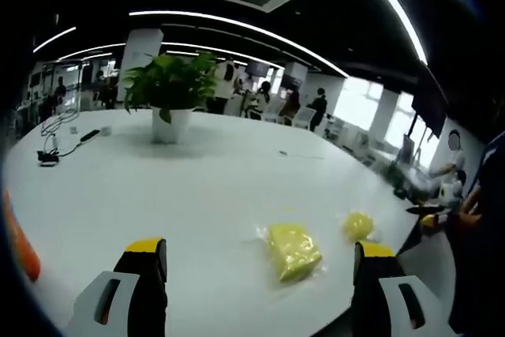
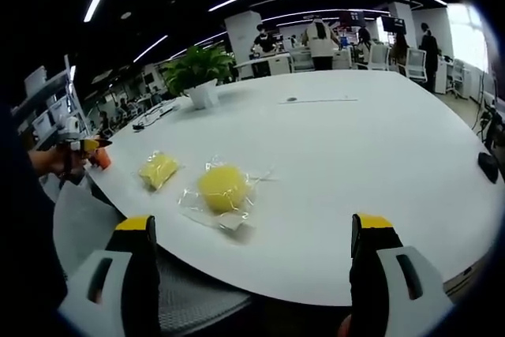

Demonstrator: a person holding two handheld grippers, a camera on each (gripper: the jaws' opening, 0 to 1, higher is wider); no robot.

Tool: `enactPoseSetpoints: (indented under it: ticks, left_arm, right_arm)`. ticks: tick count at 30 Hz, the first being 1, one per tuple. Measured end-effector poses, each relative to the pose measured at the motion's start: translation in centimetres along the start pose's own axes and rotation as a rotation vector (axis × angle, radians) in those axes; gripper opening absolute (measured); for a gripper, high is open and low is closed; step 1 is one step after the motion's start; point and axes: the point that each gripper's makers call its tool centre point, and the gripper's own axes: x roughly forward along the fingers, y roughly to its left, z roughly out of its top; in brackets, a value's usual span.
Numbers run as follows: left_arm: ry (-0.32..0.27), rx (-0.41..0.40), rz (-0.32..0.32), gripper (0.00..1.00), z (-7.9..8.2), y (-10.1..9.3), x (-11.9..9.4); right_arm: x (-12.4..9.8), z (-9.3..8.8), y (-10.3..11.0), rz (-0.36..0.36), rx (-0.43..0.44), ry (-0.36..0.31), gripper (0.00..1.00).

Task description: Compare the silicone blocks by pressing each to a similar depth, holding the contact briefly, and releasing to observe deformation and rebound differences across the visible hardness samples.

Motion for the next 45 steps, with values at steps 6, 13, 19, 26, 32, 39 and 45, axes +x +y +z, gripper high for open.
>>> enactPoseSetpoints:
  ticks: [6,13,19,26,32,39,45]
  left_arm:
    - [0.045,-0.004,0.006,1.00,-0.8,0.0,0.8]
    - [0.058,-0.029,-0.015,1.00,-1.1,-0.7,2.0]
    - [0.067,-0.063,-0.017,0.98,-1.2,-0.1,3.3]
    - [0.098,-0.121,-0.050,0.93,-1.5,0.6,5.7]
    - [0.138,-0.151,-0.065,0.91,-2.1,0.9,7.7]
    - [0.172,-0.209,-0.074,0.85,-3.3,1.2,9.9]
    - [0.225,-0.241,-0.103,0.65,-4.5,1.3,11.7]
  right_arm:
    - [0.0,-0.2,0.2,0.012,-0.009,0.008,0.96]
    - [-0.2,-0.6,0.2,0.010,-0.008,0.020,0.96]
    - [-0.3,-0.7,0.2,0.002,-0.006,0.019,0.96]
    - [-0.6,-1.1,0.2,-0.007,0.005,0.018,0.96]
    - [-0.5,-1.4,0.3,-0.015,0.019,0.021,0.95]
    - [-1.0,-1.2,0.1,-0.033,0.040,0.005,0.95]
    - [-1.1,-1.3,0.0,-0.038,0.040,0.009,0.94]
